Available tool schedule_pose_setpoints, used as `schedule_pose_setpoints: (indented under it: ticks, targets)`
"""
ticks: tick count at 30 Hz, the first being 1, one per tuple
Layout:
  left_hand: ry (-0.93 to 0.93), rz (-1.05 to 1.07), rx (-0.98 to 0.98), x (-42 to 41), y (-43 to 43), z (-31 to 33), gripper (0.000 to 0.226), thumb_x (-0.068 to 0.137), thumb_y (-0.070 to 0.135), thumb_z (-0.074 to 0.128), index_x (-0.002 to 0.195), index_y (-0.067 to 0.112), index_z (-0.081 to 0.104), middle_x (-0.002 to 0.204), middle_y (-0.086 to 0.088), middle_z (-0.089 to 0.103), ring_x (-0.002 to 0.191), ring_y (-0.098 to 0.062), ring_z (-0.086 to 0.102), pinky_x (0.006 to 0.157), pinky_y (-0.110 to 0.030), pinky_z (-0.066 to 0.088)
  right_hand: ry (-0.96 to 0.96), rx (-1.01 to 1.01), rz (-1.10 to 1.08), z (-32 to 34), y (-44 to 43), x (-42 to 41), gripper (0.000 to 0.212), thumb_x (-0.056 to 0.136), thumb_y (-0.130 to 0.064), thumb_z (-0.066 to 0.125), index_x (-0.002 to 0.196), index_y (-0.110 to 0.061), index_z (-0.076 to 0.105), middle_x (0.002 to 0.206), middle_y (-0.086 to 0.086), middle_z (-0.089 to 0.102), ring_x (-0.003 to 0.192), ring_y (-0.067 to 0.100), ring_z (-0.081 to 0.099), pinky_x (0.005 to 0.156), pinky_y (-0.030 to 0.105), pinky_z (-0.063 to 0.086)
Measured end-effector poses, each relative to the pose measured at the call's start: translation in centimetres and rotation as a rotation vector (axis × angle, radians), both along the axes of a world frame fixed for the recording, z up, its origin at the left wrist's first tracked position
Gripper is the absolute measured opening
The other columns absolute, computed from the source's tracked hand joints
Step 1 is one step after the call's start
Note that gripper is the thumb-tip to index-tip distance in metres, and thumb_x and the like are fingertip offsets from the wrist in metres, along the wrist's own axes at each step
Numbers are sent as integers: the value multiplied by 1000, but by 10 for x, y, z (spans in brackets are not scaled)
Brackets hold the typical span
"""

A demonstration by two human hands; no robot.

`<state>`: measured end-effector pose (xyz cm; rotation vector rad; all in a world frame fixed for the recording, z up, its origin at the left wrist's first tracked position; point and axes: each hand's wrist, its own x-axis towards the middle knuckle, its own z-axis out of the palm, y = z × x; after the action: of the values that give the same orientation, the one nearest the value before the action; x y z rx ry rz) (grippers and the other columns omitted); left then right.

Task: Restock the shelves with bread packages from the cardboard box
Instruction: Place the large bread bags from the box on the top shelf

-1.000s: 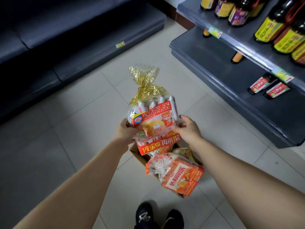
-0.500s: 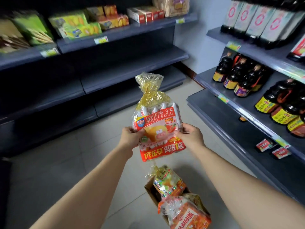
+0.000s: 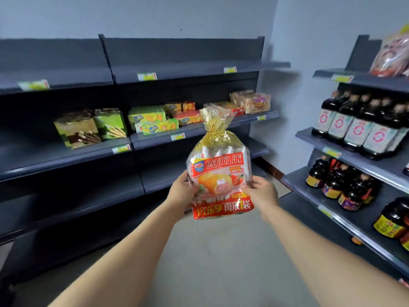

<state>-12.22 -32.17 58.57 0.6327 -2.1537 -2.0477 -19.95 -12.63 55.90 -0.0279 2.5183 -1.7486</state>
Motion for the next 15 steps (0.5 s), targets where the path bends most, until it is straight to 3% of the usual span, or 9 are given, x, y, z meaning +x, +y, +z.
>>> schedule_pose_setpoints:
  ticks: [3, 6, 10, 15]
  targets:
    - [51, 10, -52, -13, -31, 32, 24, 96, 13, 52, 102, 35, 60, 93, -1, 73, 78, -15, 71, 75, -42, 59, 47, -1, 20, 26, -35, -18, 20, 86, -23, 69, 105, -25, 64, 96, -4, 71, 83, 17, 70, 78, 42, 59]
    - [81, 44, -85, -29, -58, 61, 31, 97, 12, 51, 92, 43, 55, 81, 5, 66, 82, -17, 69, 79, -45, 58, 101, -13, 19, 50, -64, -41, 16, 86, -25, 69, 99, -30, 60, 97, -4, 72, 83, 17, 70, 77, 42, 60]
    - [117, 63, -92, -67, -89, 87, 31, 97, 11, 53, 117, 35, 52, 86, 3, 64, 87, -20, 69, 81, -49, 58, 136, -49, -28, 80, -97, -79, 27, 83, -28, 72, 100, -27, 52, 95, -7, 67, 85, 18, 69, 76, 44, 60]
    - [169, 88, -106, -130, -123, 114, 44, 97, 12, 54, 136, 29, 44, 88, 2, 61, 88, -19, 66, 82, -47, 57, 196, -38, -10, 109, -131, -142, 22, 85, -29, 71, 98, -25, 54, 96, -4, 67, 84, 17, 68, 75, 42, 60]
